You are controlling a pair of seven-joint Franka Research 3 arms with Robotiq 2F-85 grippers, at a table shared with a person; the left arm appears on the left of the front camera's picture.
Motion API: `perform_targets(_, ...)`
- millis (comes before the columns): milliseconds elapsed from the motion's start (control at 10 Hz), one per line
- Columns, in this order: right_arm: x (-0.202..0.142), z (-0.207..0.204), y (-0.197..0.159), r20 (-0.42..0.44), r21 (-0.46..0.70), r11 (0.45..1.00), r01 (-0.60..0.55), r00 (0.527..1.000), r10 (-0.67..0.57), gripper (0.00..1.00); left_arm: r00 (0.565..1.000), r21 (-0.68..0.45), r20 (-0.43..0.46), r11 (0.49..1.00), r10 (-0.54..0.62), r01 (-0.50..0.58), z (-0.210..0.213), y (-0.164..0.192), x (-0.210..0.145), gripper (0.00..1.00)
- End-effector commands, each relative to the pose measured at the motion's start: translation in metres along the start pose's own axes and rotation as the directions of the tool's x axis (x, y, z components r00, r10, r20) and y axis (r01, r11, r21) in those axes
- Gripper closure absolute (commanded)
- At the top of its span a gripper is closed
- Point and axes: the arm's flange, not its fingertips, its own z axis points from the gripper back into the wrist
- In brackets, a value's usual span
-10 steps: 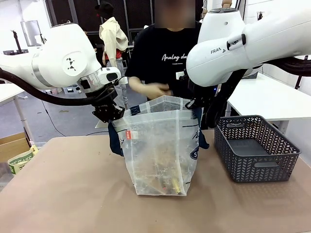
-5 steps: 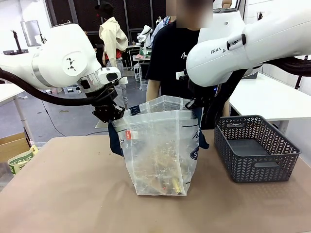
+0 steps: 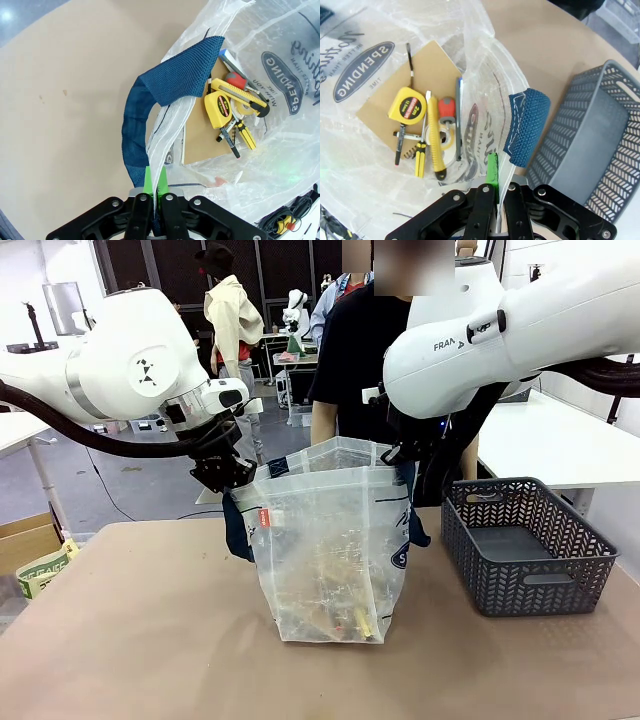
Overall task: Transfer purchased items from the store into the shopping bag.
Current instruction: Move the Reusable shopping bag to the right side of the table.
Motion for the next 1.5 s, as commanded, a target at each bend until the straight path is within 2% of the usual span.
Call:
perform_targets(0,-0.0004,-0.0007,-0.0020,-0.002,-0.001,1.000,0.003,1.000,-0.003,1.00,1.000,0.001,0.000,1.000,0.001,-0.001,0.0004,0.0012,-0.0005,1.00)
perform_targets(1400,-0.0004,-0.0007,-0.0020,-0.002,-0.001,1.000,0.003,1.000,-0.003,1.00,1.000,0.001,0.000,1.000,0.001,-0.001,0.0004,0.0012,-0.0005,1.00)
